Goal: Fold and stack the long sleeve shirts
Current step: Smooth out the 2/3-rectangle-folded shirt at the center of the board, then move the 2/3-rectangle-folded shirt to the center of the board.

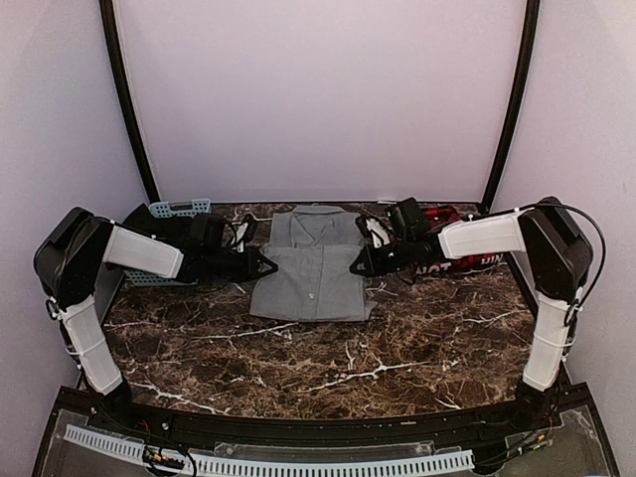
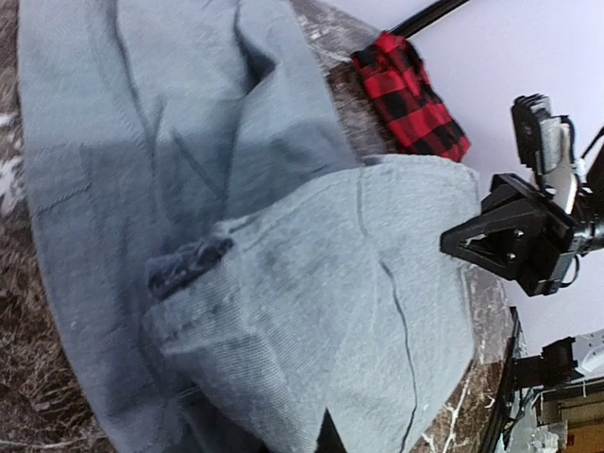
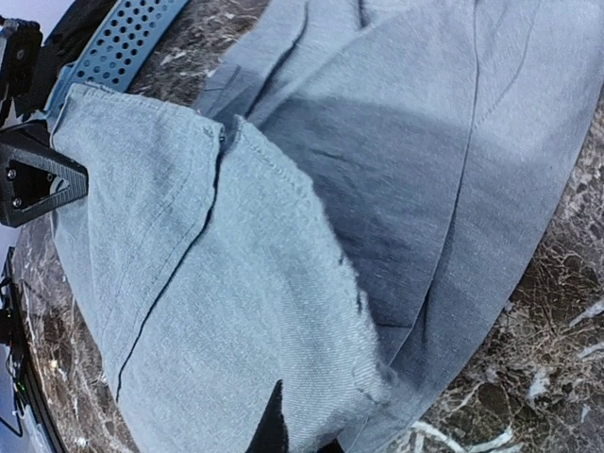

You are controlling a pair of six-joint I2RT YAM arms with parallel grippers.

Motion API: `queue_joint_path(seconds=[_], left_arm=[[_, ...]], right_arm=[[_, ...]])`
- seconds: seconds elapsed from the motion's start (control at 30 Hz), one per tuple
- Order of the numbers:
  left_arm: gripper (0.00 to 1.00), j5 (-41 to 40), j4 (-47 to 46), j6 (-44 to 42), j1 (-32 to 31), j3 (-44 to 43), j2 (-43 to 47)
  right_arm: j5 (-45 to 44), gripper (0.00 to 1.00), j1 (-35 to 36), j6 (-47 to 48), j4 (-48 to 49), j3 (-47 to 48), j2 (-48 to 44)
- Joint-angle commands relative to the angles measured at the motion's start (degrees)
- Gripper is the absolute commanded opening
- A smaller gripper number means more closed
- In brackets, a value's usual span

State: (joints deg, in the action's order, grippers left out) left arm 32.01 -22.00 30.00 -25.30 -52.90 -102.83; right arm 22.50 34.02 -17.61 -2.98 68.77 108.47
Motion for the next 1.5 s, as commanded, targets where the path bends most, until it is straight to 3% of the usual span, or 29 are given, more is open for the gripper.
queue_joint_path(seconds=[0.0,0.17,0.4,0.63,0.93,1.07,1.27,1.47], left_arm=[[0.02,-6.31,7.89,-1.12,-0.1,-2.5,-4.21],[0.15,-8.62,12.85,-1.57,-0.19,-3.78,-6.74],[0.5,-12.1,15.78,-3.33,-0.19,-1.98,-3.23],[0.64,-12.82,13.65,-3.72,-0.19,1.14,4.02],[0.68,-10.98,9.13,-3.49,-0.7,7.3,10.27],[0.66,-9.34,5.97,-3.37,-3.93,10.41,11.26],[0.61,-7.0,0.94,-1.96,-7.07,14.46,9.67],[0.6,-8.41,2.96,-2.18,-9.82,17.74,9.84]], right_arm=[[-2.25,0.07,-0.65,1.68,-0.52,2.58,5.34],[-5.11,0.19,-0.7,1.93,-1.03,2.28,6.55],[-10.04,0.31,-0.25,2.62,-2.66,-1.11,-0.12],[-11.62,0.37,4.75,4.11,-3.11,-4.67,-7.19],[-8.67,0.34,10.27,4.1,-0.49,-4.66,-2.45],[-9.32,0.32,11.86,3.77,0.72,-6.37,-0.21],[-10.72,0.3,12.92,2.01,2.74,-13.49,-1.28],[-14.14,0.29,15.55,-0.39,5.08,-20.74,-5.23]])
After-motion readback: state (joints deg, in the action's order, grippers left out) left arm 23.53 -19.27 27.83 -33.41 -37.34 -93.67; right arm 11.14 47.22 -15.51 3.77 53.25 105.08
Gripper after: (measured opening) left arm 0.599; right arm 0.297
